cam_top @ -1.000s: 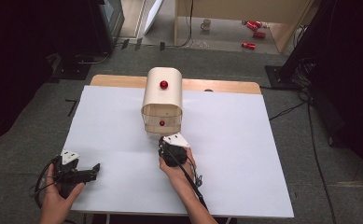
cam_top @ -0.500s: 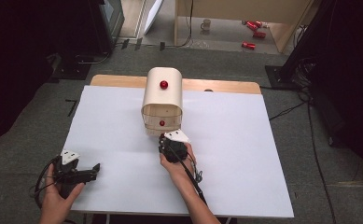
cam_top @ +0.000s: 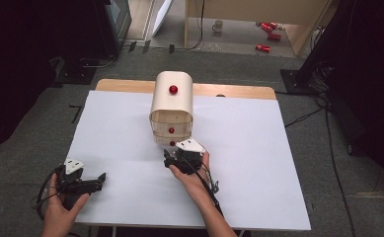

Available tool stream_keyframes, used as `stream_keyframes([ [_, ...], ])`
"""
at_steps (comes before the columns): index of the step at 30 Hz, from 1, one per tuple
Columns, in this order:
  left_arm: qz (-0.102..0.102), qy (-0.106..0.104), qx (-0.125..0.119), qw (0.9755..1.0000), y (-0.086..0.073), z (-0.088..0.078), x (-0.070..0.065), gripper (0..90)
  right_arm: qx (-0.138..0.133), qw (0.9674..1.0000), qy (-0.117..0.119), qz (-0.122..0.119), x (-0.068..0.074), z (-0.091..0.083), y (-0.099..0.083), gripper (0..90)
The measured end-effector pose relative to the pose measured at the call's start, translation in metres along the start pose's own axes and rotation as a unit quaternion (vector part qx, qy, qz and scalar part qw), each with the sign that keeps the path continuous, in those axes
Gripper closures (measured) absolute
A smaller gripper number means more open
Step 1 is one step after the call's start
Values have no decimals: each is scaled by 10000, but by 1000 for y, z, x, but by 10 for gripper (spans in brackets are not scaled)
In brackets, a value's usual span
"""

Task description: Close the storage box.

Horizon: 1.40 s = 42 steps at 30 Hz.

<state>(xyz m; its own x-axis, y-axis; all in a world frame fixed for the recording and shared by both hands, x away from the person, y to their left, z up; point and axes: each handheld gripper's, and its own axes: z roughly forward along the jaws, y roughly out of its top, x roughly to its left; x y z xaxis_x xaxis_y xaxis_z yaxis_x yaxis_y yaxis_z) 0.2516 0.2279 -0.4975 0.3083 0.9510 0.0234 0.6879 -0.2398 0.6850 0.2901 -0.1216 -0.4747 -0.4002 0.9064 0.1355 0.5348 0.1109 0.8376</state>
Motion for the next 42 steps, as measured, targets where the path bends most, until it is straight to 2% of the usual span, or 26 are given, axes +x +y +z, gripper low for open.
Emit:
stream_keyframes([
  [3, 0, 0, -1, 10000, 0, 0, 0, 0, 1, 10000, -1, -39, -6, -4, -1, 145],
  [10, 2, 0, 1, 10000, 0, 0, 0, 0, -83, 9999, -30, -123, -21, -19, -6, 112],
  [12, 1, 0, 0, 10000, 0, 0, 0, 0, -43, 9997, -158, -185, -26, -23, -8, 50],
  [15, 0, 0, -1, 10000, 0, 0, 0, 0, 31, 9993, -344, -174, -37, -31, -12, 39],
  [18, 1, 0, -1, 10000, 0, 0, 0, 0, 33, 9993, -335, -154, -42, -36, -13, 33],
  [26, 2, 1, -2, 10000, 0, 0, 0, 0, 110, 9981, -576, -170, -60, -52, -21, 29],
  [38, 6, 5, -2, 10000, 0, 0, 0, 0, 79, 9970, -765, 39, -93, -85, -34, 29],
  [42, 6, 5, -4, 10000, 0, 0, 0, 0, 81, 9955, -937, 111, -107, -97, -40, 30],
])
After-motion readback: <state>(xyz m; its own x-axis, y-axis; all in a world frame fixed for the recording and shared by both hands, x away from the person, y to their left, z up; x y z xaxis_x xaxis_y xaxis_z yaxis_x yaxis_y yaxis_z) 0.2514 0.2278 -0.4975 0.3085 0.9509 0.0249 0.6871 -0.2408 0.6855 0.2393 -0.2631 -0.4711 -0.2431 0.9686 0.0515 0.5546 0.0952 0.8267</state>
